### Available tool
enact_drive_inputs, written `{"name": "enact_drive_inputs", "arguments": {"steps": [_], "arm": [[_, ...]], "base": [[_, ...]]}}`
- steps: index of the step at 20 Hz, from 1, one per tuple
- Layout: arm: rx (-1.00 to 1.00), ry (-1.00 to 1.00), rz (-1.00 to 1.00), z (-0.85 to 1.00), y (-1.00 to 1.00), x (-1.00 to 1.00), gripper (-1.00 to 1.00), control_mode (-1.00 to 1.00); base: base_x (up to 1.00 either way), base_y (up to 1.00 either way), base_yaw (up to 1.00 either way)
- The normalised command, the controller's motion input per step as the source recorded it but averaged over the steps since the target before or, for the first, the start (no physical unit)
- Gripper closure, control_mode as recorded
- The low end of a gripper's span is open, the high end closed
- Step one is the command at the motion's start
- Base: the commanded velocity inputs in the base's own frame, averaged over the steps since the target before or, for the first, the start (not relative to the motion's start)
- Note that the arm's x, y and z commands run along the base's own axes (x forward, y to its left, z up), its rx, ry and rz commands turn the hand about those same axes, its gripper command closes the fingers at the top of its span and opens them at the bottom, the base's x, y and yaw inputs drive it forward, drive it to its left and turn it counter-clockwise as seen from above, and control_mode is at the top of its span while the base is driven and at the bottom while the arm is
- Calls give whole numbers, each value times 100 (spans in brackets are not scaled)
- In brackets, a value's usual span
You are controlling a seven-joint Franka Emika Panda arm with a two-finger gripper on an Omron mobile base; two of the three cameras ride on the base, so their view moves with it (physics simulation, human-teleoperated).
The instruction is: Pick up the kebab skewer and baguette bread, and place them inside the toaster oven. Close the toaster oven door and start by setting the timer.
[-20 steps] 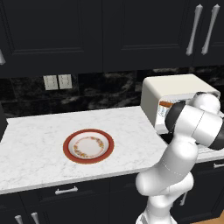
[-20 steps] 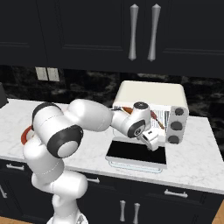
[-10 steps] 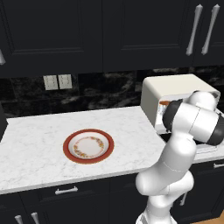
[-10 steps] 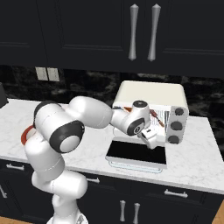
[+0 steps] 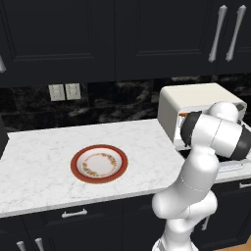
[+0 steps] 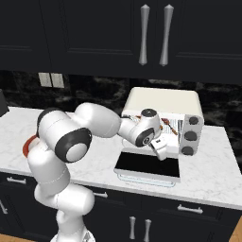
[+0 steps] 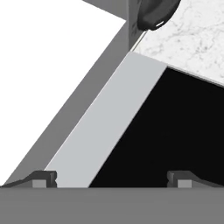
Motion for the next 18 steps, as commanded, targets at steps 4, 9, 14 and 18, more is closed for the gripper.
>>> {"name": "enact_drive_inputs", "arguments": {"steps": [4, 9, 14, 18], "arm": [[0, 0, -9, 0, 2, 14, -100, -100], [0, 0, -4, 0, 0, 2, -100, -100], [0, 0, 1, 14, 0, -23, -100, -100], [0, 0, 15, 19, 0, -35, -100, -100]], "base": [[0, 0, 0], [0, 0, 0], [0, 0, 0], [0, 0, 0]]}}
